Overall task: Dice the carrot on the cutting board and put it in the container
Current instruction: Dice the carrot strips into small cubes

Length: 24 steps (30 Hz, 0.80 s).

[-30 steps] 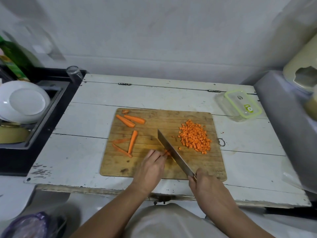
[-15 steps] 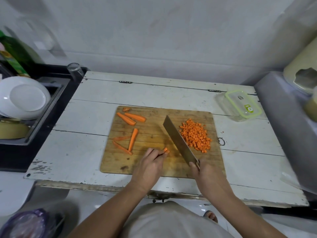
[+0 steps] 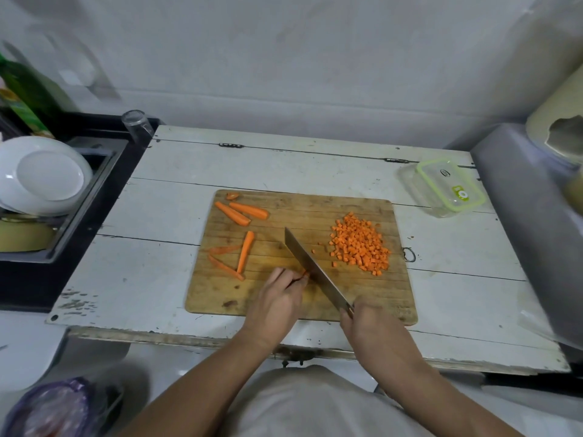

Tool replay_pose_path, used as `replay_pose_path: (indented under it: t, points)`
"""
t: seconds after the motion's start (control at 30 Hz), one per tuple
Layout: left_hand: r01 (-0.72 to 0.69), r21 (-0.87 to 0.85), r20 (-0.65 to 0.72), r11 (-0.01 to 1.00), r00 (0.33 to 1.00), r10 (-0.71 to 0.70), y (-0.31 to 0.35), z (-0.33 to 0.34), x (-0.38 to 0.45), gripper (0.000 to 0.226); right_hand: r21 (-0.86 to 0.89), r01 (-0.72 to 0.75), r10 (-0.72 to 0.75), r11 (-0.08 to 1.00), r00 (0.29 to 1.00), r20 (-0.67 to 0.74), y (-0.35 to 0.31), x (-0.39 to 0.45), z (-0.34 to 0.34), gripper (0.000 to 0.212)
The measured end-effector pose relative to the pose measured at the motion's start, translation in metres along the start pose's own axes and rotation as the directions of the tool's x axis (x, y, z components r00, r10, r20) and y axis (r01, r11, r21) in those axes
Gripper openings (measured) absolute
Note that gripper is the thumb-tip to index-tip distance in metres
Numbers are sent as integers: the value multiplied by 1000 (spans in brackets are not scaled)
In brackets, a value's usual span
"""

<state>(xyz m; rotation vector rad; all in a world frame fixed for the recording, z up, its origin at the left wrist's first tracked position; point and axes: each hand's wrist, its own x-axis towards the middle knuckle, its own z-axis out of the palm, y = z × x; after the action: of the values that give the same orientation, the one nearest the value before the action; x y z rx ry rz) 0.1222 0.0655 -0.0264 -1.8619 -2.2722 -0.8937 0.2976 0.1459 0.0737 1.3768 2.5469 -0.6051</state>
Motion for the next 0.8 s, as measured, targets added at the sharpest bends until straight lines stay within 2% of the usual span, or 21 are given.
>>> replay_pose_path:
  t: [0.07,0.27,0.37,0.5,0.7,0.8]
  points:
    - [-8,-12,3,1000,1000,8,-2,2,-1,32,-54,31,-33,998,999,-43,-10,12,2,32]
    - [-19,-35,24,999,1000,20,-9,6,-11,30,138,-32,40,990,997,-60,4,18,2,33]
    - [-35,-18,26,999,999,35,-9,8,-11,27,169,16,-4,985,997,-72,16,6,-3,31]
    - [-12,-14,17,1000,1000,12,-7,8,-11,23,111,59,-56,992,998,-35,16,-7,-4,30]
    - [2,-8,25,1000,1000,-2,-7,8,-10,25,15,18,-19,1000,1000,8,10,-15,3,29]
    - [9,-13,30,1000,1000,-9,-9,9,-9,25,-45,33,-34,998,999,-14,-4,0,6,31]
